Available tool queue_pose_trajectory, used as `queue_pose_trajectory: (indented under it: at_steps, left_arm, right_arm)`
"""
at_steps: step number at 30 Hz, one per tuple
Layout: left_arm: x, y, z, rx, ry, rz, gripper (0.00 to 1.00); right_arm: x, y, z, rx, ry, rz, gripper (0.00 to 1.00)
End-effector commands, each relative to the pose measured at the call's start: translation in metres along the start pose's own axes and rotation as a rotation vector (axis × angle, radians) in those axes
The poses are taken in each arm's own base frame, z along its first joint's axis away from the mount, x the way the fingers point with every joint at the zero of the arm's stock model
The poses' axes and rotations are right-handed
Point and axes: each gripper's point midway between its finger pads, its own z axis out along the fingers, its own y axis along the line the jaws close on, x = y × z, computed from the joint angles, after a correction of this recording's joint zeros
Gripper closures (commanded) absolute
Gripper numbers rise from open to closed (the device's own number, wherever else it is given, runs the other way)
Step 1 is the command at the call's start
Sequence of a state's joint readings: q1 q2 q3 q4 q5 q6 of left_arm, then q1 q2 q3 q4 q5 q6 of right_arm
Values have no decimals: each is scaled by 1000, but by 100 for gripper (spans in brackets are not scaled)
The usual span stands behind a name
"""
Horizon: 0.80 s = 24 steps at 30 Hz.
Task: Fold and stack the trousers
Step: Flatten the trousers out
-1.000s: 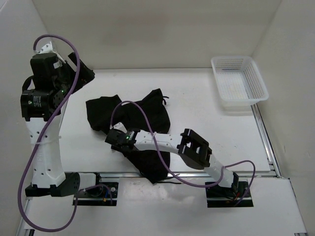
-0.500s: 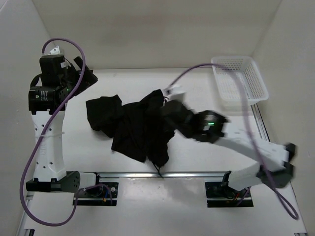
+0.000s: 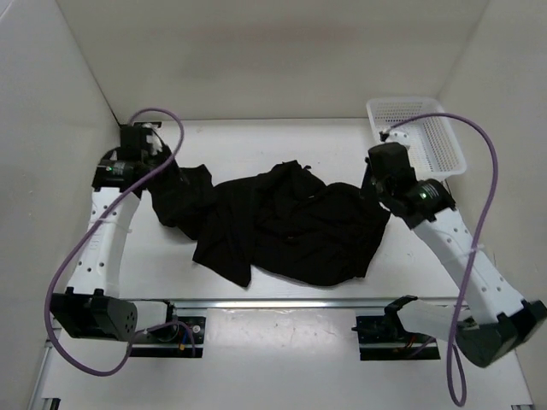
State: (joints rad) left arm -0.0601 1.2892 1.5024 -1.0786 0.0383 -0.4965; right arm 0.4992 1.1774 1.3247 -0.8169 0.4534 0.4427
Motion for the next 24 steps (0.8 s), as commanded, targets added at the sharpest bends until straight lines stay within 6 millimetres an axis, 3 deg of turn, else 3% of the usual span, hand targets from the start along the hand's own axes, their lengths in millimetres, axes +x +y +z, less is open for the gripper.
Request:
queue_pose_trajectory:
  at_steps: [1,3,4,5,6,7,8,9,10,11,12,13,15,16,19,20,22,23,24]
  left_arm:
    - [49,-5,16,50,85,64,52]
    - [72,-10,22,67,125,80,77]
    - [101,-23,26,106,196,112,86]
    - [110,-35,28,137,203,132,86]
    - [127,-45,35,147,248,158,86]
    - [152,-67,32,180,286,214,82]
    - [167,-75,34,170,312,245,61]
    - [189,-77,47,127,363,290,45]
    - [209,-87,48,114,374,355,30]
    - [217,-92,52,93,381,373,6]
    - [236,-88,67,38,426,401,0]
    - [243,-84,75,-7,423,421,0]
    - [249,-84,87,-75,418,428,0]
    - [248,-73,100,-160,397,441,0]
    - [240,-82,108,-192,349,439,14]
    - [233,-80,111,-224,318,440,31]
    - [219,-81,106,-271,279,438,50]
    - [208,-78,105,-302,236,451,67]
    - [203,-78,105,-323,220,460,73]
  right_arm:
    - [33,-4,-15,-45,55,5,90]
    - [54,-5,-16,-66,103,31,100]
    - [76,-7,-11,-64,155,26,100]
    - [86,-6,-10,-74,182,44,98]
    - [97,-5,-8,-82,217,47,88]
    - [114,-1,-6,-111,260,45,80]
    - [121,0,-6,-108,277,55,69]
    - [127,0,-5,-111,295,52,60]
    - [130,1,-7,-117,296,58,55]
    - [128,0,-8,-113,283,60,47]
    - [128,0,-8,-113,283,60,40]
    - [125,-3,-8,-104,267,61,36]
    - [116,-1,-12,-116,249,52,27]
    - [111,-1,-13,-115,234,42,25]
    - [105,-2,-16,-114,219,33,25]
    - [102,-1,-17,-118,212,35,25]
    - [102,-4,-14,-98,209,22,25]
    - [102,-4,-14,-98,209,22,25]
    - [97,-5,-14,-96,200,31,25]
